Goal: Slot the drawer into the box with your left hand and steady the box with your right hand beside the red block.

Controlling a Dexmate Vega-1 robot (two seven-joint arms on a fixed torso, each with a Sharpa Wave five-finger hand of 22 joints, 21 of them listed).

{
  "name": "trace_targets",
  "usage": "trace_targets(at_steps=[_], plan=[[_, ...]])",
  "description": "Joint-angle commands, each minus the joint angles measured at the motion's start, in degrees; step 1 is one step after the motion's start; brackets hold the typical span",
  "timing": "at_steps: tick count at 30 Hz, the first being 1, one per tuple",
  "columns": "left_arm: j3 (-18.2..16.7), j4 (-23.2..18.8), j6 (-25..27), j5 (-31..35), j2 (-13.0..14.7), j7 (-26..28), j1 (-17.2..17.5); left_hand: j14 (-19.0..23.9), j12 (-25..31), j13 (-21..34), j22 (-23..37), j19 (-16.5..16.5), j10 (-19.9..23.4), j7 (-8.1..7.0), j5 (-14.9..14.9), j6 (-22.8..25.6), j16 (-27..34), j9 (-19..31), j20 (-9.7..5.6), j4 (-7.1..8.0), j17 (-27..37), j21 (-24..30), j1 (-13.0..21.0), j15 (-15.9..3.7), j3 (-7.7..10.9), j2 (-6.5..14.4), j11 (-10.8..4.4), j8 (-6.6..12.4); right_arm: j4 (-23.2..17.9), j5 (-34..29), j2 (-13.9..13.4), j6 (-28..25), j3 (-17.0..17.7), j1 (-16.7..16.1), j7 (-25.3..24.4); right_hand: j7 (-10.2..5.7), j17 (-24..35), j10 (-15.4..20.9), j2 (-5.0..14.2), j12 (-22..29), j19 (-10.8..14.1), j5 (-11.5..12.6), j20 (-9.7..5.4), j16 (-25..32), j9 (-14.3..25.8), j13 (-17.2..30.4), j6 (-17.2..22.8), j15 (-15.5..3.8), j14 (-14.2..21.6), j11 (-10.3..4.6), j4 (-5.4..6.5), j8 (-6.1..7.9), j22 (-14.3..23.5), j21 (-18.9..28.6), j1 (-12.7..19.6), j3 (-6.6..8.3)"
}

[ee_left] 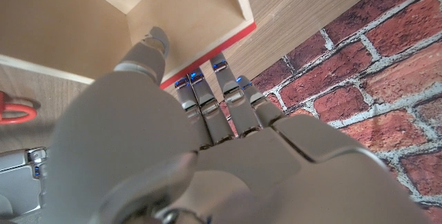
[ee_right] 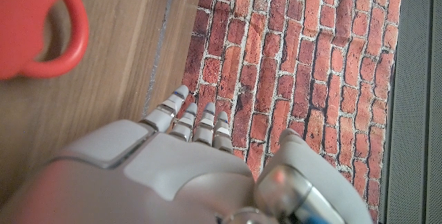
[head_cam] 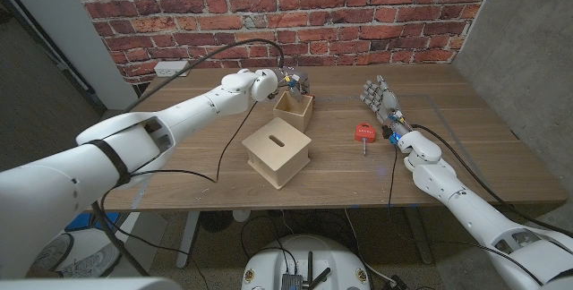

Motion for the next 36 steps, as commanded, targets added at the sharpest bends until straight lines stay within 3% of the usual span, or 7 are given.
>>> trace_targets(at_steps=[1,8,18,20,22,36], plan=[[-0.2,-0.5,0.1,-0.5,0.4,-0.2,0.5,1.7,0.3,0.2,0.3,1.2,2.0,0.10,0.3,1.4,0.1,0.2,-9.22,-0.03,0.0,0.6,0.4,-7.07,0.91,1.2,-0.10,-0.07,0.0,-0.1,0.0,-0.3,-0.2,0.1,-0.1,-0.12,0.1,0.0,1.07,0.0,0.0,-0.1,0.07,0.3,0.1,0.2,0.6,-0.37,0.0,0.08,-0.09,0.24,0.3,0.3,-0.7,0.42],[-0.1,-0.6,-0.1,-0.1,0.6,0.1,0.5,4.9,0.3,0.3,0.3,2.8,4.2,-0.65,0.3,2.6,0.1,0.3,-9.05,-0.32,0.0,0.6,1.1,-7.37,1.65,2.5,-1.01,-0.45,0.1,-0.2,0.0,-0.4,-0.2,0.3,-0.1,-0.05,0.1,0.0,1.05,0.0,0.0,-0.1,0.13,0.4,0.1,0.2,0.6,-0.40,0.1,0.08,-0.10,0.23,0.3,0.3,-0.8,0.55],[0.4,-0.5,0.5,0.7,0.5,-0.7,0.3,9.3,0.3,0.5,0.4,6.1,7.2,-0.44,0.0,4.3,0.0,0.2,-8.86,-0.52,0.1,0.8,1.8,-7.57,1.89,3.5,-1.10,-1.02,-0.3,-0.1,0.0,-0.6,-0.2,-0.1,-0.4,-0.12,0.0,0.0,1.03,0.0,-0.1,-0.1,0.34,0.4,0.1,0.2,0.7,-0.39,0.1,0.10,-0.12,0.25,0.3,0.3,-0.9,0.73],[0.7,-0.2,0.0,1.1,0.5,-0.3,0.1,9.8,0.1,0.5,0.4,6.7,7.3,-0.36,-0.1,4.2,-0.2,0.2,-8.80,-0.25,0.1,0.8,1.7,-7.55,2.18,4.3,-1.24,-1.38,-0.4,0.0,0.0,-0.6,-0.1,-0.1,-0.4,-0.10,0.0,0.1,1.02,0.1,-0.1,-0.1,0.33,0.4,0.1,0.2,0.8,-0.32,0.2,0.10,-0.12,0.28,0.3,0.3,-0.9,0.75],[0.6,-0.2,0.2,1.1,0.4,-0.1,0.2,9.8,-0.1,0.5,0.4,7.4,7.5,-1.22,-0.2,4.3,-0.8,0.1,-8.82,0.11,-0.1,0.7,1.2,-7.51,2.63,5.4,-1.07,-1.72,-0.3,-0.1,0.0,-0.5,-0.1,-0.1,-0.4,-0.11,0.0,0.1,1.01,0.1,0.0,-0.1,0.37,0.4,0.1,0.2,0.8,-0.42,0.2,0.09,-0.13,0.29,0.3,0.3,-0.9,0.79],[0.7,-0.3,0.2,1.3,0.2,-0.2,0.0,12.6,0.6,0.5,0.4,9.1,12.7,-1.78,-0.4,5.1,-0.3,0.0,-8.99,-0.74,0.3,0.6,1.4,-7.75,2.77,5.9,-1.11,-2.46,0.0,0.1,0.0,-0.7,-0.1,0.1,0.0,-0.12,-0.1,0.1,1.02,0.1,0.0,-0.1,0.39,0.5,0.1,0.2,0.9,-0.36,0.2,-0.01,-0.16,0.28,0.3,0.3,-1.0,0.98]])
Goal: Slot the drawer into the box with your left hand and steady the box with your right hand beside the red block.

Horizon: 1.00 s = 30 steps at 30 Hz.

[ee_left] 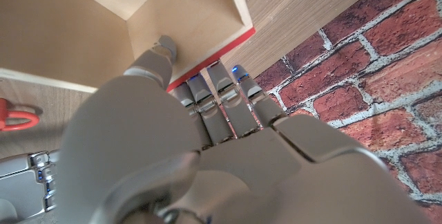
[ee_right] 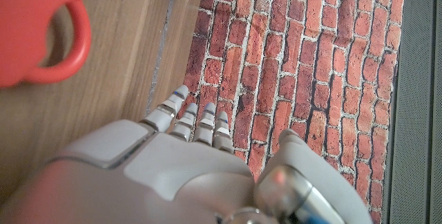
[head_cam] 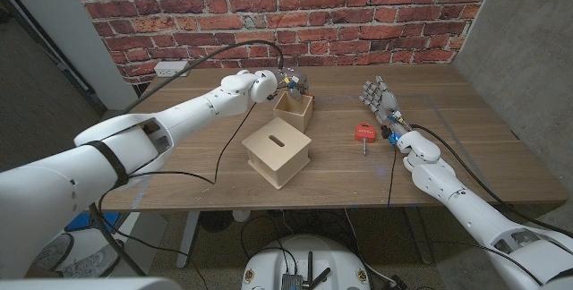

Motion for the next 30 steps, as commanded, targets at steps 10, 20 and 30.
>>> trace_targets(at_steps=[10,20,30], plan=[[-0.1,-2.6,1.1,1.1,0.8,-1.2,-0.1,3.6,0.3,0.3,0.2,1.9,5.1,0.44,-0.2,4.4,0.7,0.4,-8.91,-0.40,0.5,0.0,1.6,-4.21,-0.38,1.0,-0.80,0.46,0.6,0.4,0.2,0.3,0.2,0.2,0.7,0.09,0.1,0.1,1.00,0.0,0.0,-0.1,0.39,0.5,0.1,0.1,0.7,-0.28,0.3,-0.02,-0.16,0.28,0.3,0.4,-0.6,0.65],[-0.7,-3.5,0.6,1.5,1.3,-1.2,-0.4,4.1,0.2,0.3,0.2,2.0,5.7,0.63,-0.2,5.6,0.8,0.6,-8.98,-0.44,0.6,-0.1,2.1,-4.24,-0.37,1.4,-0.85,0.72,-0.2,0.3,-0.2,0.4,0.3,0.0,0.7,0.05,0.1,0.1,0.98,0.1,0.0,-0.2,0.36,0.5,0.1,0.1,0.7,-0.29,0.3,0.07,-0.16,0.26,0.3,0.4,-0.7,0.74],[-1.0,-2.4,-1.1,1.7,0.9,-0.2,-1.4,4.3,0.1,0.3,0.2,1.9,5.9,0.47,-0.2,5.7,0.8,0.6,-9.05,-0.53,0.6,-0.2,2.5,-4.25,-0.38,1.5,-0.88,0.66,-0.7,0.2,-0.4,0.6,0.5,-0.4,0.4,0.11,0.1,0.1,0.94,0.0,0.0,-0.2,0.32,0.5,0.1,0.1,0.7,-0.29,0.2,0.03,-0.17,0.24,0.3,0.3,-0.8,0.86]])
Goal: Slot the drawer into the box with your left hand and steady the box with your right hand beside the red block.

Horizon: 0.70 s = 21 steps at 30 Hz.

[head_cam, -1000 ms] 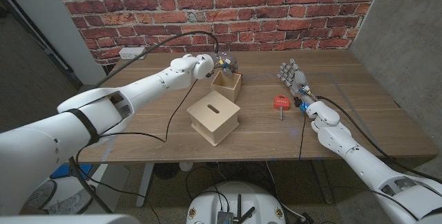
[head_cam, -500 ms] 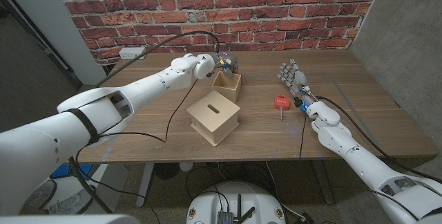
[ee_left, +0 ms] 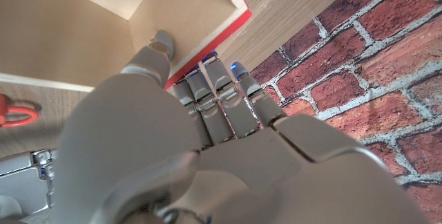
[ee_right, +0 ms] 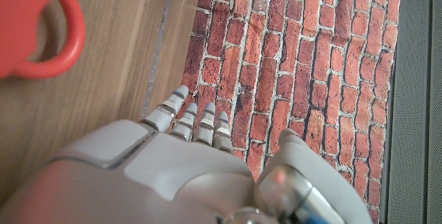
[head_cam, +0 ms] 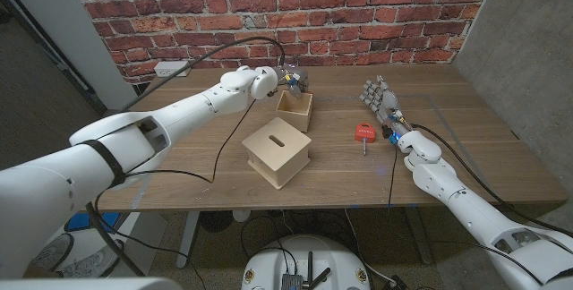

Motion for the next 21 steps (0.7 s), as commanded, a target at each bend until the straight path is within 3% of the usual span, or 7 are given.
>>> trace_targets(at_steps=[1,13,21], plan=[[-0.6,0.5,-1.3,0.2,-0.2,0.9,-0.8,0.9,0.1,0.2,0.2,0.2,2.6,0.34,0.5,1.1,0.2,0.6,-8.93,-0.08,0.2,-0.2,2.3,-3.05,0.14,1.4,-2.01,0.24,-0.8,-0.1,-0.3,0.4,0.2,-0.5,-0.3,0.31,0.1,0.1,1.17,0.0,0.0,-0.2,0.31,0.5,0.1,0.1,0.5,-0.28,0.3,0.00,0.06,0.24,0.3,0.3,-0.5,0.64],[-1.0,1.9,-3.5,-1.5,-0.8,1.1,-1.3,1.2,-0.1,0.2,0.2,-0.2,2.9,0.24,0.5,1.2,0.2,0.7,-8.94,-0.11,0.2,-0.4,2.7,-3.06,-0.07,1.3,-1.96,0.09,-4.3,-1.7,-2.0,0.2,0.1,-2.0,-2.1,0.23,0.0,0.1,1.12,0.0,-0.1,-0.2,0.26,0.5,0.1,0.1,0.5,-0.27,0.2,0.07,0.00,0.23,0.3,0.3,-0.6,0.81],[-1.6,2.1,-4.3,-2.6,-0.6,0.8,-1.3,1.3,-0.2,0.2,0.2,-0.4,2.9,0.31,0.5,1.3,0.2,0.7,-8.92,-0.08,0.2,-0.5,2.9,-3.06,-0.23,1.2,-1.96,0.04,-9.5,-5.1,-4.7,-0.5,-0.1,-4.0,-5.4,0.20,-0.1,0.1,1.06,0.0,-0.1,-0.2,0.16,0.5,0.1,0.1,0.5,-0.39,0.3,0.08,-0.12,0.22,0.3,0.3,-0.6,1.01]])
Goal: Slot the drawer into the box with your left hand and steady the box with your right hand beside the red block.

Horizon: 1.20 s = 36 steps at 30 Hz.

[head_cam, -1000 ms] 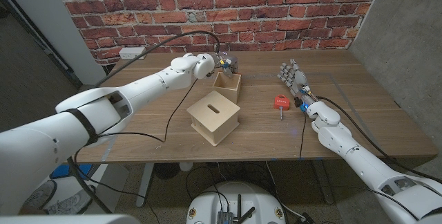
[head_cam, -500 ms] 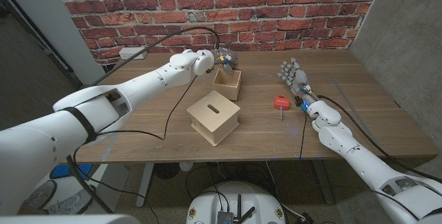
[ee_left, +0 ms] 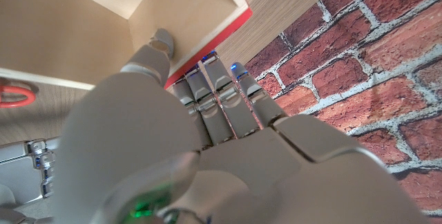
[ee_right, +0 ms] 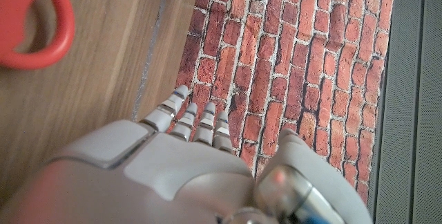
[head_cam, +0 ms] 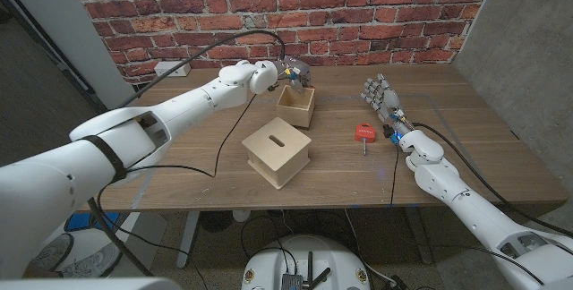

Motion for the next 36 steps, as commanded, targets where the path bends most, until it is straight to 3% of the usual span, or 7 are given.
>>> trace_targets(at_steps=[1,12,23,36], plan=[[-0.6,0.8,-1.9,-1.6,0.0,0.0,-0.3,1.3,0.0,0.3,0.2,-0.3,2.5,0.43,0.3,0.8,0.2,0.7,-9.04,0.01,0.3,0.0,2.1,-3.05,-0.17,2.0,-2.03,0.05,-6.3,-3.8,-3.2,-0.7,-0.3,-2.5,-3.8,0.19,-0.1,0.1,1.04,0.0,0.0,0.0,0.16,0.5,0.1,0.1,0.5,-0.41,0.3,0.10,-0.20,0.23,0.3,0.3,-0.5,0.57],[-1.1,1.2,-3.3,-2.7,0.2,-0.3,-0.6,1.4,-0.1,0.3,0.2,-0.6,2.6,0.39,0.3,0.8,0.2,0.7,-9.03,0.07,0.3,-0.1,2.3,-3.05,-0.37,2.0,-2.03,-0.07,-13.8,-8.6,-6.6,-1.2,0.0,-7.2,-9.1,0.09,-0.2,0.3,1.08,0.1,0.1,0.0,-0.25,0.5,0.1,0.1,0.7,-0.52,0.5,0.04,-0.46,0.27,0.3,0.4,-0.3,0.89],[-0.4,5.0,-7.0,-3.4,-1.4,0.7,-2.1,1.4,-0.1,0.3,0.2,-0.8,2.8,0.24,0.4,0.6,0.1,0.8,-9.02,0.10,0.3,-0.2,2.4,-3.05,-0.50,2.0,-2.04,-0.21,-21.0,-15.4,-9.7,-1.7,0.4,-12.1,-15.0,0.04,-0.3,0.7,1.06,0.2,0.5,-0.1,-0.59,0.7,0.1,0.1,1.1,-0.85,1.0,0.04,-0.60,0.39,0.3,0.5,-0.2,1.13],[0.5,6.9,-9.7,-3.9,-2.2,0.7,-3.3,1.4,-0.2,0.3,0.2,-1.1,2.7,0.26,0.4,0.7,0.1,0.8,-8.97,0.16,0.3,-0.2,2.5,-3.05,-0.73,1.9,-2.04,-0.28,-24.7,-22.4,-11.5,-1.0,0.6,-15.4,-18.7,0.01,-0.5,1.2,0.94,0.3,1.0,-0.2,-1.04,0.9,0.1,0.1,1.4,-1.34,1.6,-0.06,-0.83,0.46,0.3,0.6,-0.1,1.44]])
